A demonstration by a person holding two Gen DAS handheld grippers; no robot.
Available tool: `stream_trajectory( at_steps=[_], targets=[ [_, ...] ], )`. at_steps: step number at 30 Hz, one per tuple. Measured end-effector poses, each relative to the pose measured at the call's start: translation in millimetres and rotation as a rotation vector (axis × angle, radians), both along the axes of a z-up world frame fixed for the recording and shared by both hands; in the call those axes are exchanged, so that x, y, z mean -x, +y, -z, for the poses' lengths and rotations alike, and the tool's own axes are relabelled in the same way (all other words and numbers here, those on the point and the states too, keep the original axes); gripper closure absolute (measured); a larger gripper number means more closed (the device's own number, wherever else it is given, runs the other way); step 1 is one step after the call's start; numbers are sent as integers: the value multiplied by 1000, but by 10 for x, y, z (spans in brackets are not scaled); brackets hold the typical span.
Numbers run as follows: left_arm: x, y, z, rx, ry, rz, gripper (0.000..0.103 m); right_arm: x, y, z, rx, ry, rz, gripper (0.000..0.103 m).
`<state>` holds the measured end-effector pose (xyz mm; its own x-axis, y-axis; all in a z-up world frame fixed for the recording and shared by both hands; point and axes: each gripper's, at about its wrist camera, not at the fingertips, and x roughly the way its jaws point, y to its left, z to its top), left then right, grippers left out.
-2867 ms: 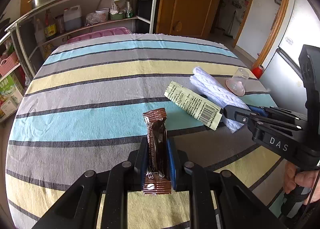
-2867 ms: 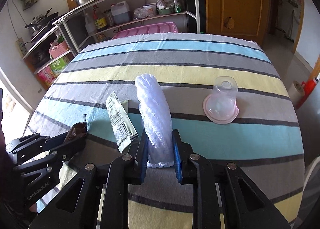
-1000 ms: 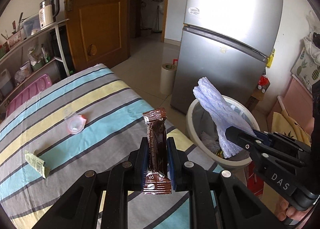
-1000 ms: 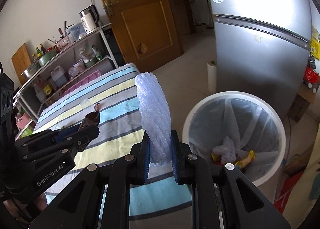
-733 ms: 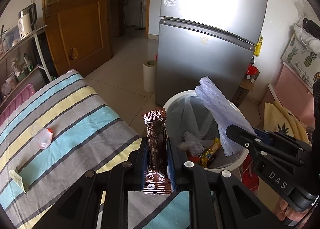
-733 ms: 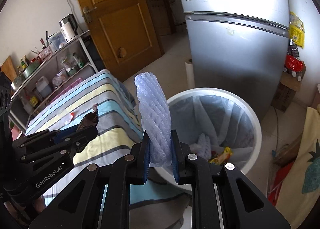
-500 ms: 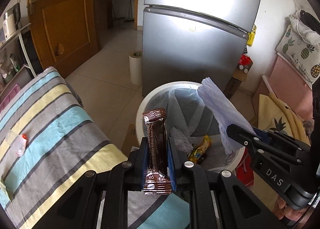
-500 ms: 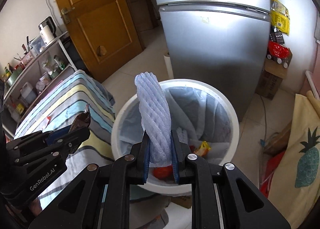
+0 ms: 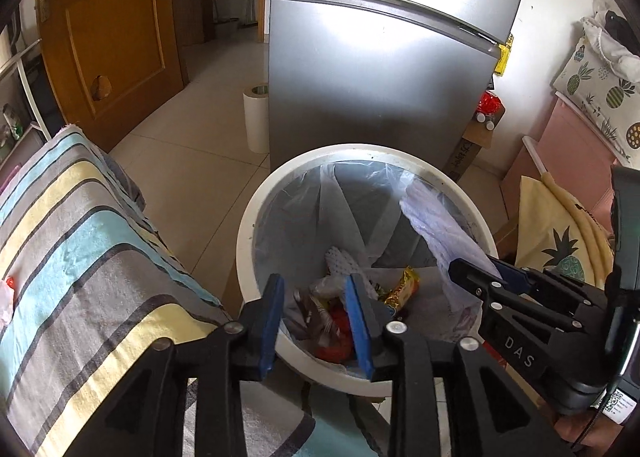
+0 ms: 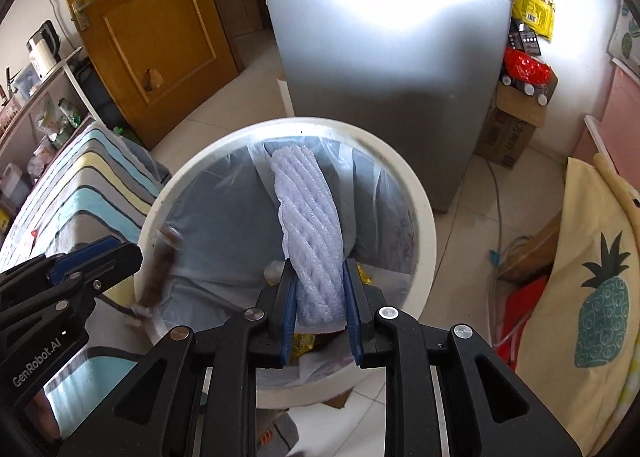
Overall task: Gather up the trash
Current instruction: 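Open both grippers to drop the chocolate bar and foam net into the wastebasket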
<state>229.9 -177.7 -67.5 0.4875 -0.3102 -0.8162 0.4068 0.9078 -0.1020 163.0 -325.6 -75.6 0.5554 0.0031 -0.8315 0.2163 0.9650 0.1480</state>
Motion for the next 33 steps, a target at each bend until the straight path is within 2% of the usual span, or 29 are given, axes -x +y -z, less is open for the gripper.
stream_trajectory(
  at_steps=[1,3,6,9,28,33],
  targets=[
    [-7,8,10,5,6,-3,61,-5,-8,7,1,3,3,72],
    [-11,39,18,23,18,-7,61,10,-18,9,-1,0,11,59],
    [7,72,2,3,1,-24,60,35,-21,3,-12,-9,14,59],
    [25,132,-32,20,-1,-33,59,50,-9,-12,-8,-20,18,59],
    [313,501,-371,5,-100,-118,58,165,182,-183,-21,-87,-7,58],
    [395,723,-467,21,-111,-153,58,190,291,-231,-10,-110,-26,48]
  ],
)
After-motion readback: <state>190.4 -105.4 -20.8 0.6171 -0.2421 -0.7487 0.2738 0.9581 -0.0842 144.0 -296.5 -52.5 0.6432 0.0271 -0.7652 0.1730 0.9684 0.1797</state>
